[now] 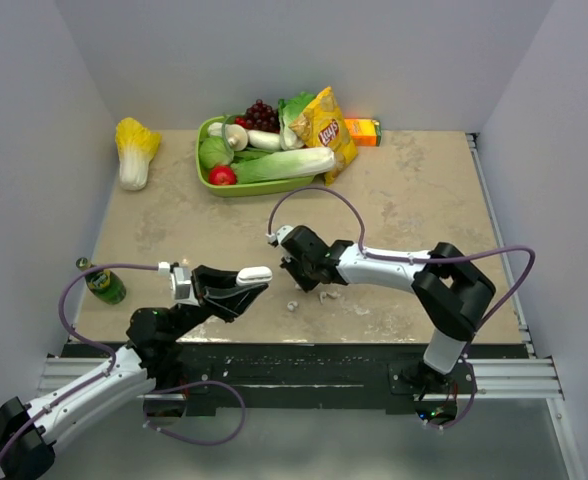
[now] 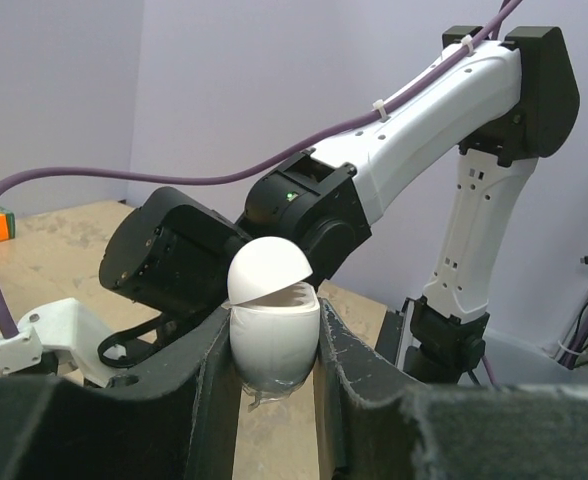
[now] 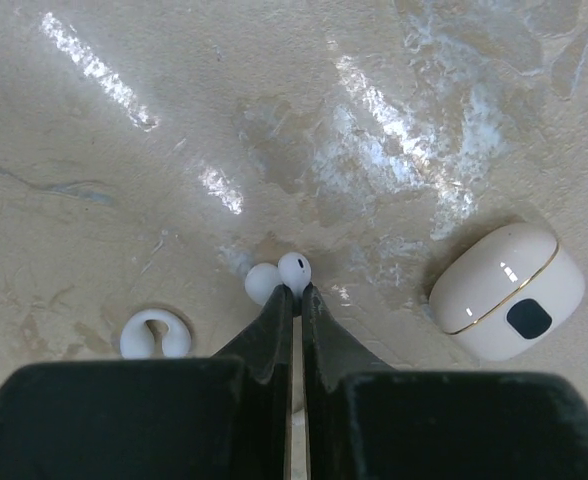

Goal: Insert the wireless bluetooth earbuds into the charging case
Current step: Move the earbud to the center of the board.

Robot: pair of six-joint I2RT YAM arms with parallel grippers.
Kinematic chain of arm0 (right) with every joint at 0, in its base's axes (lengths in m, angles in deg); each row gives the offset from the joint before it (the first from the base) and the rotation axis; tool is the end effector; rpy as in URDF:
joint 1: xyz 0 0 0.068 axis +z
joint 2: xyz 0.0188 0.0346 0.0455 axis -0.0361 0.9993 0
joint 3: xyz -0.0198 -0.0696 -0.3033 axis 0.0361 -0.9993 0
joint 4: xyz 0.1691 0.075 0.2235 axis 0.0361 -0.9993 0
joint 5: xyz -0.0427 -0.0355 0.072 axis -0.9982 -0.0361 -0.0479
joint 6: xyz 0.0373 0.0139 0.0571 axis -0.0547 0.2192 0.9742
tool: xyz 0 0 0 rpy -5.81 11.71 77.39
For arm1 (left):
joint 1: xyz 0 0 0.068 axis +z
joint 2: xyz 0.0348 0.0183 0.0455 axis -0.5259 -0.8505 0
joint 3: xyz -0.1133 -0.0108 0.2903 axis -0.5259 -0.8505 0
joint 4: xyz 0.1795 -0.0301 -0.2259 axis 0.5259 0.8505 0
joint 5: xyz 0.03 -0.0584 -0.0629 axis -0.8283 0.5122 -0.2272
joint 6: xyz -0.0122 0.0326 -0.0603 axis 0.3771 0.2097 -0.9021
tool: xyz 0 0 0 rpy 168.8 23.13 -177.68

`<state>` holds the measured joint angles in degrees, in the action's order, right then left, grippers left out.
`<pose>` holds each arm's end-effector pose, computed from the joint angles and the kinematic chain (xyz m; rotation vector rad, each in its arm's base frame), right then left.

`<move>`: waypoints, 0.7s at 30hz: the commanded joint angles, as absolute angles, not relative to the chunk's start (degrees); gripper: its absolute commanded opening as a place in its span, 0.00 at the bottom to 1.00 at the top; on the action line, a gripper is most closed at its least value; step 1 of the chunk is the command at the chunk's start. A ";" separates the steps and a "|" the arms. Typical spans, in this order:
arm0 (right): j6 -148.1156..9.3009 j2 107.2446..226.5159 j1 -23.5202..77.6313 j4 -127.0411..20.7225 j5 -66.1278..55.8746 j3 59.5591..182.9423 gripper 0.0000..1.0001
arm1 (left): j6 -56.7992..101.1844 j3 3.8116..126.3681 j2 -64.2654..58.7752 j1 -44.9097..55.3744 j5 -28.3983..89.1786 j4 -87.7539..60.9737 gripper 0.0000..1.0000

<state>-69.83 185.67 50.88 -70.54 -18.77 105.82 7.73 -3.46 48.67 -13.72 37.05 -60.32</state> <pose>0.2410 0.3094 0.1734 -0.9870 2.3938 0.2539 0.0837 -0.1058 0.2593 0.4432 1.0882 -1.2523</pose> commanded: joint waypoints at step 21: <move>-48.05 169.67 48.29 -61.90 -24.12 99.42 0.43 | 6.70 -3.83 49.19 -13.80 37.07 -63.67 0.00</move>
